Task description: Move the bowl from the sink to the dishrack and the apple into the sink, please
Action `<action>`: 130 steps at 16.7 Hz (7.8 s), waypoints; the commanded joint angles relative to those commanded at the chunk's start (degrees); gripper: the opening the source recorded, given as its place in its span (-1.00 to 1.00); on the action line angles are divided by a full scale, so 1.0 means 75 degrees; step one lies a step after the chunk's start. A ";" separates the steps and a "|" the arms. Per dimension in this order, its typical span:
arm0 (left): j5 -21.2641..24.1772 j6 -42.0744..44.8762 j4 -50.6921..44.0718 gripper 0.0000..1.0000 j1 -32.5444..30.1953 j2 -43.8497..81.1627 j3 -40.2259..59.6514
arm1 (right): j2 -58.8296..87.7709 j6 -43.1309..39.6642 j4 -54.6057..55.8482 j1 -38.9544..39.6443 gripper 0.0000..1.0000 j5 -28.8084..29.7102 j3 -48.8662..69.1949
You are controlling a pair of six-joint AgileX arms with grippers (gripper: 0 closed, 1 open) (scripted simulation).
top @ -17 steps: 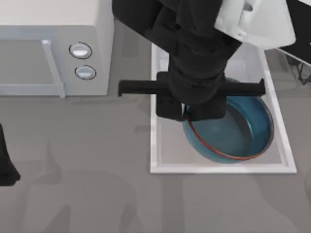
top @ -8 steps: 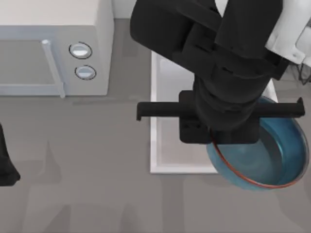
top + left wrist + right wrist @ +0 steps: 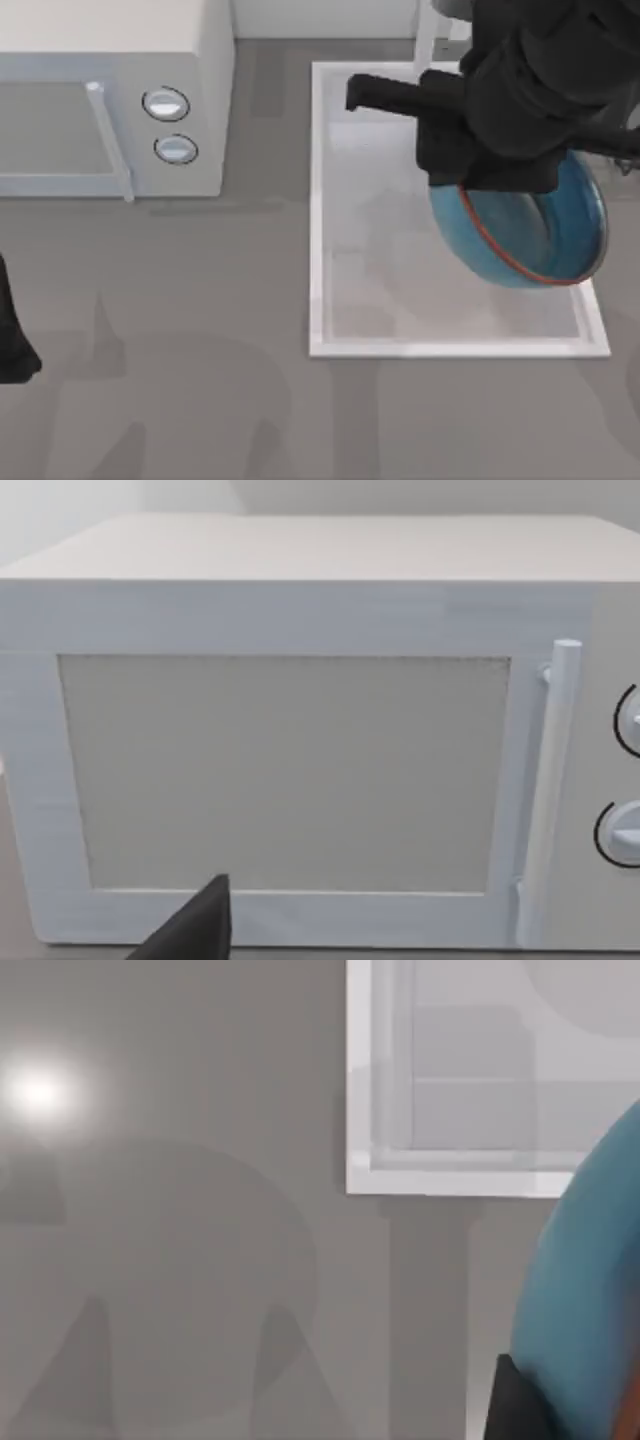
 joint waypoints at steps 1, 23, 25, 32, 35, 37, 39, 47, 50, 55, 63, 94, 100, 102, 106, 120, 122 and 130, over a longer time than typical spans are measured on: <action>0.0000 0.0000 0.0000 1.00 0.0000 0.0000 0.0000 | -0.0206 -0.0354 0.0566 -0.0505 -1.00 -0.0239 -0.0213; 0.0000 0.0000 0.0000 1.00 0.0000 0.0000 0.0000 | -0.2518 -0.5962 0.9724 -0.8846 -1.00 -0.3271 -0.3350; 0.0000 0.0000 0.0000 1.00 0.0000 0.0000 0.0000 | -0.2450 -0.5963 0.9828 -0.8825 -1.00 -0.3266 -0.3385; 0.0000 0.0000 0.0000 1.00 0.0000 0.0000 0.0000 | -0.0908 -0.5972 1.2385 -0.8542 -1.00 -0.2942 -0.4291; 0.0000 0.0000 0.0000 1.00 0.0000 0.0000 0.0000 | -0.0047 -0.5971 1.3915 -0.8360 -1.00 -0.2715 -0.4928; 0.0000 0.0000 0.0000 1.00 0.0000 0.0000 0.0000 | 0.0452 -0.5971 1.4836 -0.8234 -1.00 -0.2577 -0.5349; 0.0000 0.0000 0.0000 1.00 0.0000 0.0000 0.0000 | 0.0850 -0.5973 1.5557 -0.8121 -1.00 -0.2467 -0.5707; 0.0000 0.0000 0.0000 1.00 0.0000 0.0000 0.0000 | 0.1173 -0.5977 1.6090 -0.8017 -0.85 -0.2386 -0.6004; 0.0000 0.0000 0.0000 1.00 0.0000 0.0000 0.0000 | 0.1173 -0.5977 1.6090 -0.8017 -0.40 -0.2386 -0.6004; 0.0000 0.0000 0.0000 1.00 0.0000 0.0000 0.0000 | 0.1173 -0.5977 1.6090 -0.8017 0.36 -0.2386 -0.6004; 0.0000 0.0000 0.0000 1.00 0.0000 0.0000 0.0000 | 0.1173 -0.5977 1.6090 -0.8017 1.00 -0.2386 -0.6004; 0.0000 0.0000 0.0000 1.00 0.0000 0.0000 0.0000 | -1.1898 -0.6065 1.0106 -0.5786 1.00 -0.0385 -1.3109; 0.0000 0.0000 0.0000 1.00 0.0000 0.0000 0.0000 | -1.2555 -0.6101 0.9802 -0.5674 1.00 -0.0268 -1.3480; 0.0000 0.0000 0.0000 1.00 0.0000 0.0000 0.0000 | -1.2555 -0.6101 0.9802 -0.5674 1.00 -0.0268 -1.3480; 0.0000 0.0000 0.0000 1.00 0.0000 0.0000 0.0000 | -1.2555 -0.6101 0.9802 -0.5674 1.00 -0.0268 -1.3480; 0.0000 0.0000 0.0000 1.00 0.0000 0.0000 0.0000 | -1.2555 -0.6101 0.9802 -0.5674 1.00 -0.0268 -1.3480; 0.0000 0.0000 0.0000 1.00 0.0000 0.0000 0.0000 | -1.2555 -0.6101 0.9802 -0.5674 1.00 -0.0268 -1.3480; 0.0000 0.0000 0.0000 1.00 0.0000 0.0000 0.0000 | -1.1317 -0.6291 0.8734 -0.5822 1.00 -0.0310 -1.2442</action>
